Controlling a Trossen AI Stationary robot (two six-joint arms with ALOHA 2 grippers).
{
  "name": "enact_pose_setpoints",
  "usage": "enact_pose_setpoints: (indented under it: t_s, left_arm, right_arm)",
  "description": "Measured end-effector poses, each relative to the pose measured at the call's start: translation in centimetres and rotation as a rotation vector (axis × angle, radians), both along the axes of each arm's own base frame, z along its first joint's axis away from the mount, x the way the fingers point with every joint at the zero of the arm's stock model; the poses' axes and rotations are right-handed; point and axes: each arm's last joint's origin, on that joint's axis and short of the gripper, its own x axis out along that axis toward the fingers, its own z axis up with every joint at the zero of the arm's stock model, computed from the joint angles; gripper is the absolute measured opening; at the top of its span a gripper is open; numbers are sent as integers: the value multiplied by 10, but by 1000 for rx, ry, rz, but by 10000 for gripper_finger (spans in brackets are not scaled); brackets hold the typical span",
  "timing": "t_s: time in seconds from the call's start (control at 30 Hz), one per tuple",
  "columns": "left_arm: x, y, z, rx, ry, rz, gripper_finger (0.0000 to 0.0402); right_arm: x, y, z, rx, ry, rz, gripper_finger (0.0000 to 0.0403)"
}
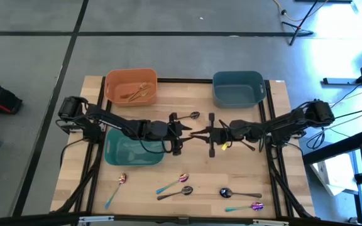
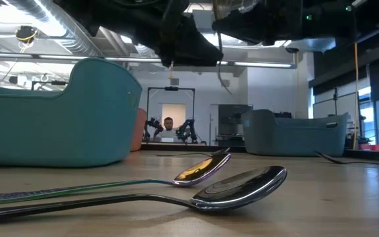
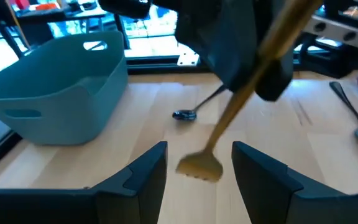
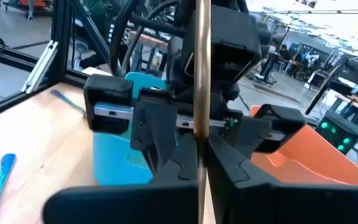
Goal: Sort silverware by color (type)
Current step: Put the yellow fork into the orange bin
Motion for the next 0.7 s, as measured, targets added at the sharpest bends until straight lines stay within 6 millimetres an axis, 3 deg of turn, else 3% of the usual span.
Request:
enact_pose_setpoints:
  t_s: [0.33,0.47,0.7]
  left_arm:
    - [3,-1,10,6,-107,-17,163]
    - [3,-4,13,16,-130,-26,121]
    - [3,-5,14,31,-142,-39,12]
  right_arm:
    - [10,3,6,-9,-68,55,1]
    - [10,3,4,-29,-62,43,1]
    - [11,2,5,-18,-70,31,2]
